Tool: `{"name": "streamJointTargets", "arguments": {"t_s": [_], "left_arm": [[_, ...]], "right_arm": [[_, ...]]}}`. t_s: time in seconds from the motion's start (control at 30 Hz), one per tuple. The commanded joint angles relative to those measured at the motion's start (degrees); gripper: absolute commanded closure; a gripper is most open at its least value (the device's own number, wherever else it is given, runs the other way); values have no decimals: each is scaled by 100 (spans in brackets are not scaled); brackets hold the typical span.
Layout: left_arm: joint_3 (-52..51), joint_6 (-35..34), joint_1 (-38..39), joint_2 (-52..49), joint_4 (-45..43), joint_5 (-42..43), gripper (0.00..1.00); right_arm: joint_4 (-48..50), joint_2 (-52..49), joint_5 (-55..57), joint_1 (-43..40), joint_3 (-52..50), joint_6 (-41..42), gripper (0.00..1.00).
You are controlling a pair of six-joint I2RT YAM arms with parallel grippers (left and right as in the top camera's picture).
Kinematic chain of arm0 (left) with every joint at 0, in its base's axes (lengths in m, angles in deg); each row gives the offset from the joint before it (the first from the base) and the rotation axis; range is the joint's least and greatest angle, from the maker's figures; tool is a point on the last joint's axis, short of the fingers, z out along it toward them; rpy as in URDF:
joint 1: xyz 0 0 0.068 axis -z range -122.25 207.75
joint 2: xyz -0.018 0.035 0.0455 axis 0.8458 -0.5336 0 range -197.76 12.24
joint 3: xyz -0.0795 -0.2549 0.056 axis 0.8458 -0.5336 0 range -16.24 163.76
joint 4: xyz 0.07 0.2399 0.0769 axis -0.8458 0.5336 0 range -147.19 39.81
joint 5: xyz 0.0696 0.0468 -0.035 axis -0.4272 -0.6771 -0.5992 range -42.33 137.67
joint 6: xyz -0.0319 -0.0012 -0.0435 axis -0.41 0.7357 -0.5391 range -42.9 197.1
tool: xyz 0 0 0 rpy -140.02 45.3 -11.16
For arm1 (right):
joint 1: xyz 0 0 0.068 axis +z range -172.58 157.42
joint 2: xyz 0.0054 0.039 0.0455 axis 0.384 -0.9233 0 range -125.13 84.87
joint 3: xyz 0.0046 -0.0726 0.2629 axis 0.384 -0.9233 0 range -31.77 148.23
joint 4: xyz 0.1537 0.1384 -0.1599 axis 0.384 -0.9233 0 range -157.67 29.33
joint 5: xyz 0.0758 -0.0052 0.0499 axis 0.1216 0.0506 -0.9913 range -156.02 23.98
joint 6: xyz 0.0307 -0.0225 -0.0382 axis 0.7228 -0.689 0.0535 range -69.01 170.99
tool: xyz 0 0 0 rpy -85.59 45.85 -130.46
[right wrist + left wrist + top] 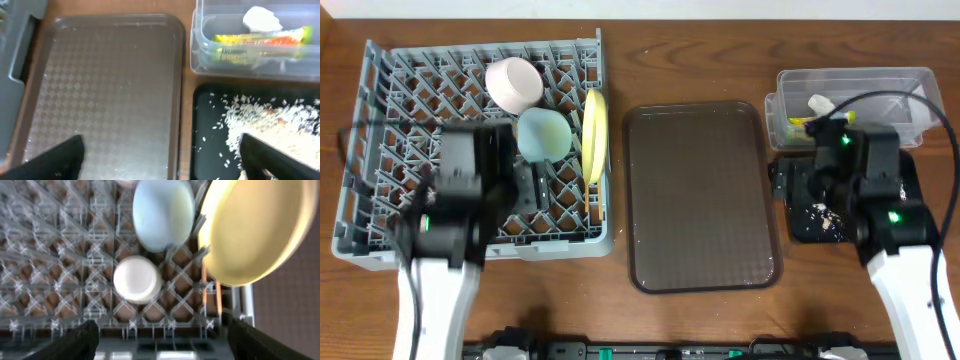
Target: Sort waste into correct bins and load items into the dishwasher rack
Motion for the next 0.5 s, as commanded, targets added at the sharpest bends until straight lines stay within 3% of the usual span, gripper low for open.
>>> {"name": "streamJointTargets", "arguments": {"t_s": [0.0,0.2,0.47], "left_arm": [[-721,273,151,885,-208,-90,16],[-1307,219,144,1928,-243,-85,16],[-1307,221,144,2070,-223,-87,16]], "right_arm": [[55,675,190,37,-411,74,1],[-107,1585,485,37,-778,107,1],[-758,1751,479,37,-780,107,1]]}}
